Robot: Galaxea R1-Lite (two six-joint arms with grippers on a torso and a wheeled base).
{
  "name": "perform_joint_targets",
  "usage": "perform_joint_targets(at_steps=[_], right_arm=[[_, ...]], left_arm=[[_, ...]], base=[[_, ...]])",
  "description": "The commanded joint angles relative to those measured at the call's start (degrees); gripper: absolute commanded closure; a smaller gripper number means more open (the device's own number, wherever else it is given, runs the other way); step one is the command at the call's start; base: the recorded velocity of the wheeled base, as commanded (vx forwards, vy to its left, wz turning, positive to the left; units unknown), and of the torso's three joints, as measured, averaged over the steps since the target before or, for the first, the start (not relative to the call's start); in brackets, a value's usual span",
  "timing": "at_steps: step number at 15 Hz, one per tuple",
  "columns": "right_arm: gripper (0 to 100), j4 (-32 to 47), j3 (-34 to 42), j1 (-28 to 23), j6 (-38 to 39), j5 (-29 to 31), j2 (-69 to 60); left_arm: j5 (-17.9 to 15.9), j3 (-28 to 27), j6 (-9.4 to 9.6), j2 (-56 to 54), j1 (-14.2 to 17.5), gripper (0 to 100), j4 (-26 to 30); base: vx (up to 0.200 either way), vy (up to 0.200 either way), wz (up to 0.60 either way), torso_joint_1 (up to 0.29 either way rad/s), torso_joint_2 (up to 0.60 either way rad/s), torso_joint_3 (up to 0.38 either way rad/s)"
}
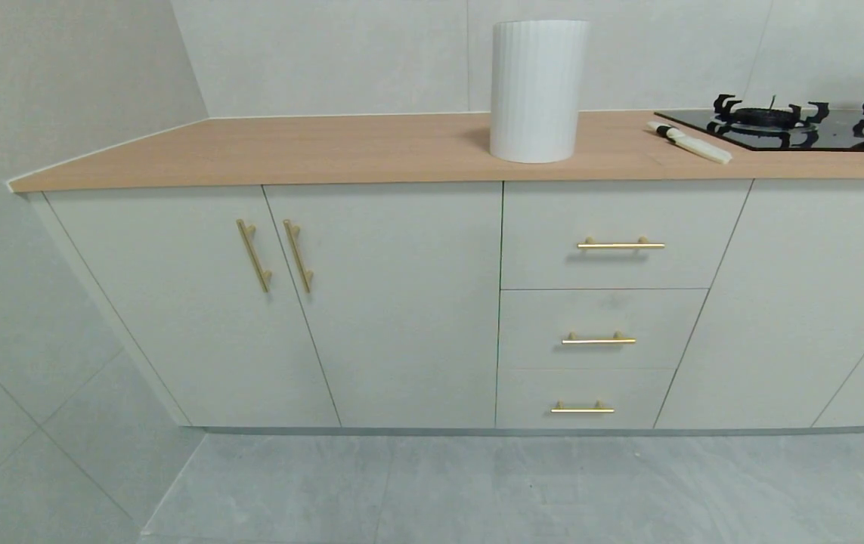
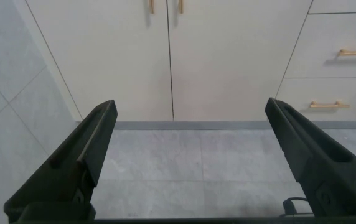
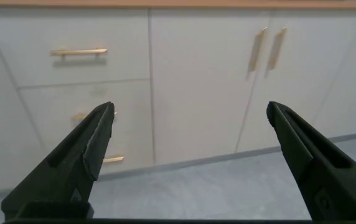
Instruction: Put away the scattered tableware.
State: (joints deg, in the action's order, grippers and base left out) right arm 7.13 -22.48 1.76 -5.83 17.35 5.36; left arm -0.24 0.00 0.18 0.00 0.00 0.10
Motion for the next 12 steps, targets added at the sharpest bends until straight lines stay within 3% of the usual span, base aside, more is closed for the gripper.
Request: perform_joint_targets(at_steps=[1, 4, 7, 12], right_arm=[[0, -0.5, 3.2, -1.4, 0.0, -0.8, -5.4], [0, -3.0, 9.2, -1.4, 1.9, -2.6, -5.4], [0, -14.7, 21.1, -1.4, 1.9, -10.8, -5.4], [0, -11.2, 22.5, -1.4, 4.0, -15.8, -5.4]], left_arm=[[0.0, 0.0, -0.01, 0.0, 0.0, 0, 0.0], [0.0, 0.0, -0.01, 0.0, 0.0, 0, 0.0], [0.0, 0.0, -0.01, 0.0, 0.0, 0, 0.0], [0.0, 0.0, -0.01, 0.0, 0.0, 0, 0.0]], base=[[0.0, 0.0, 0.0, 0.0, 0.0, 0.0], [0.0, 0.0, 0.0, 0.0, 0.0, 0.0], [0.0, 0.0, 0.0, 0.0, 0.0, 0.0], [0.0, 0.0, 0.0, 0.0, 0.0, 0.0]])
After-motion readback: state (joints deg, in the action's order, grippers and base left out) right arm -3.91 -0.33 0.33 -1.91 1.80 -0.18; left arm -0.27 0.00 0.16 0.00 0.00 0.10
